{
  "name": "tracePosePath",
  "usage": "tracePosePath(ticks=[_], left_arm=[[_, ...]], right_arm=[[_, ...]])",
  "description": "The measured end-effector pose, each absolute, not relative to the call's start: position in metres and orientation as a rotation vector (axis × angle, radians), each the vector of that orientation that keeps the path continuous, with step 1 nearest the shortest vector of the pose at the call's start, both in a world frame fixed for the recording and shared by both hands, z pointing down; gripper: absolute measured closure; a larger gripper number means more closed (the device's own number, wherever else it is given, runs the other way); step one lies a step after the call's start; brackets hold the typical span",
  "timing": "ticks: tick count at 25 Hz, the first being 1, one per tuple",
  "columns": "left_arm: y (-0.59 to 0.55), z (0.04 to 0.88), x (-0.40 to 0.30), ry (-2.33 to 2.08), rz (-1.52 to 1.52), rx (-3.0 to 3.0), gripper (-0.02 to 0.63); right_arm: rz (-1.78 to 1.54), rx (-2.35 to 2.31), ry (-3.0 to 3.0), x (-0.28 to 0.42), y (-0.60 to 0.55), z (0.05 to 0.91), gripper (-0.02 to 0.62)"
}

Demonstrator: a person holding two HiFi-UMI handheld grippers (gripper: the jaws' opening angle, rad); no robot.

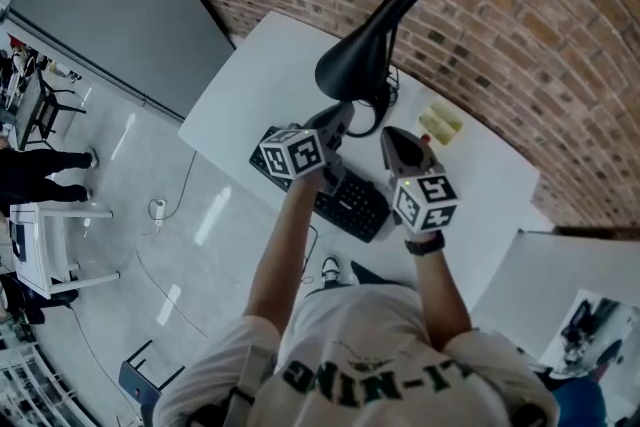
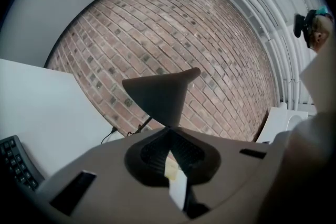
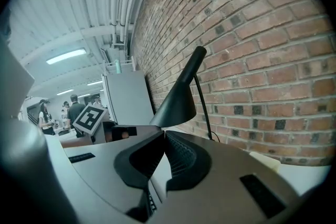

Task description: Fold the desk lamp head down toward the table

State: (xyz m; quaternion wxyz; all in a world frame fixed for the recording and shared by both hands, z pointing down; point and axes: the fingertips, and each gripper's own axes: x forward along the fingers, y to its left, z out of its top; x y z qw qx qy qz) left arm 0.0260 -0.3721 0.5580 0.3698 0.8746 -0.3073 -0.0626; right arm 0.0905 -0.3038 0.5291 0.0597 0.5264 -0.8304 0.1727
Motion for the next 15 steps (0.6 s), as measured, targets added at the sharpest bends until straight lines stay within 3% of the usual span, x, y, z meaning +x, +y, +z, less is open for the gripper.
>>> tracePosePath(ticks=[15], left_arm=[[-0.383, 0.58, 0.042, -0.766, -0.13, 2.203, 0.608]], right_arm=[[0.561, 1.632, -2.468, 0.107, -0.311, 0.54, 0.591]])
